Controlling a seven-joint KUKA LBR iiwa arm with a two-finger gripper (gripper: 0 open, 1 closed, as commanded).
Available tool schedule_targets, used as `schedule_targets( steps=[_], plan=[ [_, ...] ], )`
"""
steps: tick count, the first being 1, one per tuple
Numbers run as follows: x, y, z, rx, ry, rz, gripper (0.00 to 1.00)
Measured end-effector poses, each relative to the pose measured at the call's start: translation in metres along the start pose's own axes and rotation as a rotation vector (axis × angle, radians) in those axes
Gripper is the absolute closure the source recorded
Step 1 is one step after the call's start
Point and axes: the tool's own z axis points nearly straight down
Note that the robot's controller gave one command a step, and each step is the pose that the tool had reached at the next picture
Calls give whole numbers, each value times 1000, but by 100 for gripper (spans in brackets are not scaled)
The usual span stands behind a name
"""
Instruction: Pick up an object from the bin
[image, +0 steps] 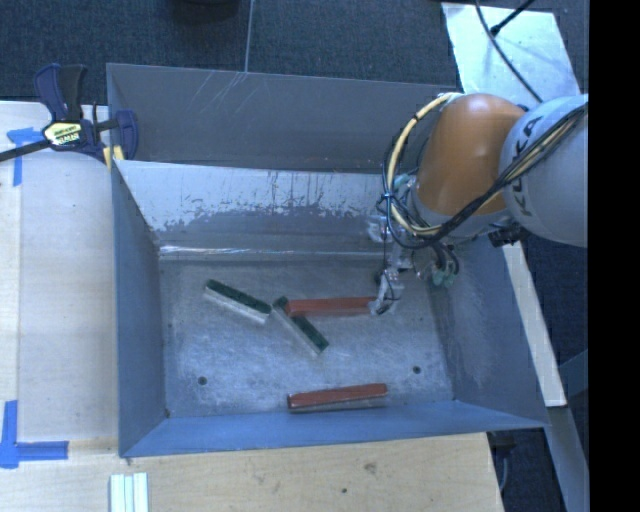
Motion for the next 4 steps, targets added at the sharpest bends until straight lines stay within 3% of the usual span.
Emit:
schedule_targets(
  steps=[1,2,3,4],
  plan=[
    [8,-19,57,0,10,-129,0],
    [6,-17,54,0,3,-131,100],
    [15,8,-93,0,-4,-327,100],
    [16,8,-88,-1,4,-326,0]
  ],
)
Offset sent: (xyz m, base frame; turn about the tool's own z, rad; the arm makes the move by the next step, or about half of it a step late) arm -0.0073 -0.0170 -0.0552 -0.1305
